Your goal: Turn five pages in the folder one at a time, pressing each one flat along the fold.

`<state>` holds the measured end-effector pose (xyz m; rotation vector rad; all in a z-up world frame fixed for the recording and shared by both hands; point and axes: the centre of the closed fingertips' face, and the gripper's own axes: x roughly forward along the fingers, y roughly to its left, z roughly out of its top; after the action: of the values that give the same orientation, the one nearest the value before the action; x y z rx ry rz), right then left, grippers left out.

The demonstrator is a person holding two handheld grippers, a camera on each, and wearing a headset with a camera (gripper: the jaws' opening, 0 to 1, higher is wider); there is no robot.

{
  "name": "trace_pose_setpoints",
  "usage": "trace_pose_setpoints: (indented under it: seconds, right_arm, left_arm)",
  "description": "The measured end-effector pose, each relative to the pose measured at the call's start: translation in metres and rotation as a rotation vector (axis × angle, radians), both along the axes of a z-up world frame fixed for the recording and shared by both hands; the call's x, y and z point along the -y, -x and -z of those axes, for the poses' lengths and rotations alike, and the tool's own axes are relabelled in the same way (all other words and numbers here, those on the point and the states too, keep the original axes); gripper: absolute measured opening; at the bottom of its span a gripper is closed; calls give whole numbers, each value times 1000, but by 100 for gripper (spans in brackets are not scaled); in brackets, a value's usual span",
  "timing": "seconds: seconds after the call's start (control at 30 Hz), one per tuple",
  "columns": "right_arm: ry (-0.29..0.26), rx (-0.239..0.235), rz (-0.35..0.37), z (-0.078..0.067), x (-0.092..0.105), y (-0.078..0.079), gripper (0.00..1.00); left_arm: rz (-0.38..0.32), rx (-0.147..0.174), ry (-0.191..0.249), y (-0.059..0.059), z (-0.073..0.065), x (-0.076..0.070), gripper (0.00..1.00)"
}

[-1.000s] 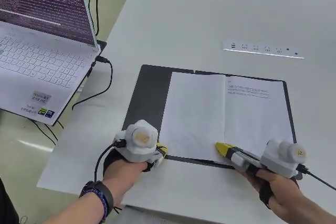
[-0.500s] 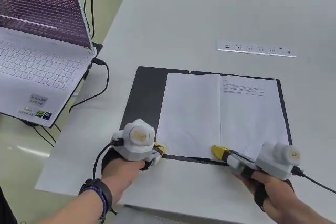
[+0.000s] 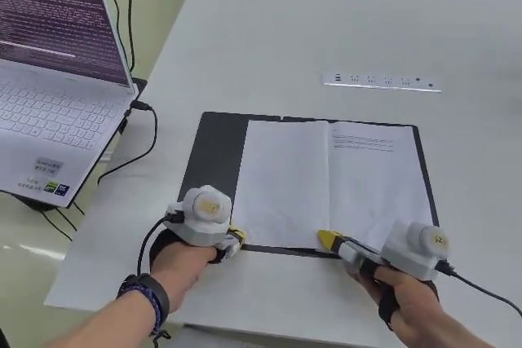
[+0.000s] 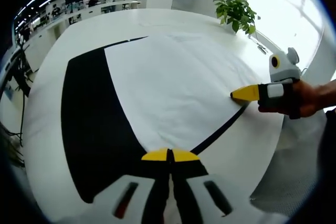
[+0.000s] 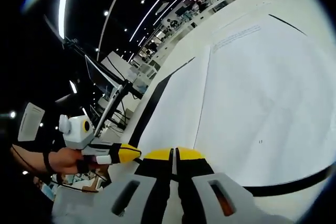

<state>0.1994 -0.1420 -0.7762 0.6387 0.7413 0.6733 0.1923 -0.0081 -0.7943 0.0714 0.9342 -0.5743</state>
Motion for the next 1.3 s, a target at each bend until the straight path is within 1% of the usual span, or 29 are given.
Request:
trace_pose_setpoints:
  seconds: [0.03,0.1,0.13,0.17,0.23,0.27,0.33,0.4,0.5,0.6,0.63,0.7,0.77,0.83,0.87,0.9,0.93,1.07,1.17,1.2,1.27,1.3]
  right_arm:
    - [0,2,-2,-1,0,1,3]
    - [3,4,-17,-5,1,4,7]
    - [7,7,-26,-7,2,5,9]
    - [17,11,-33,-10,3,5,13]
    - [42,30,-50,-13,8,3,19]
    - [48,36,-52,-14,10,2,20]
    - [52,43,-49,-19,16,0,23]
    - [60,54,-42,-22,24,-1,25]
    - [75,73,-35,-28,33,-2,26]
    - [115,96,-58,-30,41,0,28]
    - [132,109,-67,-32,43,1,29]
    - [144,130,-71,-38,48,1,32]
    - [156,136,-70,-41,53,0,33]
    - [166,149,-72,-47,59,-1,35]
    - [170,154,-71,-49,62,-2,37]
    - [174,161,-68,-52,66,-3,39]
    - [180,167,-66,-55,69,-4,40]
    - [203,192,-42,-66,86,-8,44]
    - [213,203,-23,-74,96,-8,46]
    - [221,213,-16,-79,101,-8,47]
    - [223,225,-2,-85,106,-7,49]
    - [225,234,4,-90,109,-7,50]
  left_arm:
    - [0,-5,2,1,-1,2,1]
    - [4,-26,6,3,-3,5,5]
    - [11,-27,-6,5,-4,6,8]
    - [16,-23,-11,6,-6,8,9]
    - [13,-10,-4,7,-13,10,11]
    - [13,-3,0,7,-16,11,13]
    - [12,6,-4,7,-21,12,18]
    - [14,14,-1,7,-24,13,19]
    - [10,25,-4,9,-33,14,21]
    - [7,24,-5,9,-38,15,28]
    - [8,32,-8,9,-41,15,29]
    - [3,44,-7,8,-47,15,29]
    - [-11,49,1,7,-52,14,31]
    - [-28,59,21,5,-61,15,32]
    - [-29,74,23,4,-67,15,33]
    - [-29,78,21,4,-69,15,33]
    - [-29,89,17,3,-74,15,33]
    - [-45,118,35,-3,-90,14,35]
    - [-49,137,45,-6,-99,13,36]
    - [-50,144,49,-7,-103,12,37]
    - [-52,159,42,-8,-109,10,38]
    - [-51,168,42,-8,-114,9,38]
